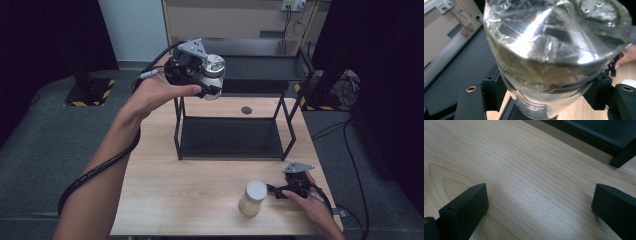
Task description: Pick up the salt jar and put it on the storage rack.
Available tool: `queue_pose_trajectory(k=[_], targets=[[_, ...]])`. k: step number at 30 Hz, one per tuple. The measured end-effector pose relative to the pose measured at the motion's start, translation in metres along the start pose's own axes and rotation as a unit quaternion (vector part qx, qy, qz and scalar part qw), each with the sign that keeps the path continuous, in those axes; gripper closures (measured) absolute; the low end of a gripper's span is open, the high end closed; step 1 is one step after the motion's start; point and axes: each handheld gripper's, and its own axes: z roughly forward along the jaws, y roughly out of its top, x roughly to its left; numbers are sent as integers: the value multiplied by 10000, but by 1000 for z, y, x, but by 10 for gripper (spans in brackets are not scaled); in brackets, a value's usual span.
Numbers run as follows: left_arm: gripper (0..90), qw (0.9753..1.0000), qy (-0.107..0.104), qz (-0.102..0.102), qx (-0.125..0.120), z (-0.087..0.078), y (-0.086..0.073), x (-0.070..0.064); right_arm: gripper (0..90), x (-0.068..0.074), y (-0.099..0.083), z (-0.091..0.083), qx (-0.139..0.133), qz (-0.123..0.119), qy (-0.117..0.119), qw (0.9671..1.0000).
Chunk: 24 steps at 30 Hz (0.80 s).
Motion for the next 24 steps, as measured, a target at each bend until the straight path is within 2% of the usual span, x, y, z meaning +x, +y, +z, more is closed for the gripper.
queue_pose_trajectory(k=[6,9,17,22,24], targets=[[296,9998,146,-113,92,6,7,6,15,0,0,0,-1,-5,-2,10000],[296,9996,187,-185,84,8,8,9,15,0,0,0,-3,-8,1,10000],[296,9995,253,-211,8,12,16,14,15,-1,0,0,0,-16,6,10000],[296,9974,457,-538,-150,16,19,13,15,-1,0,0,-1,-15,6,10000],[296,9969,499,-580,-163,17,21,12,15,-1,0,0,-2,-14,6,10000]])
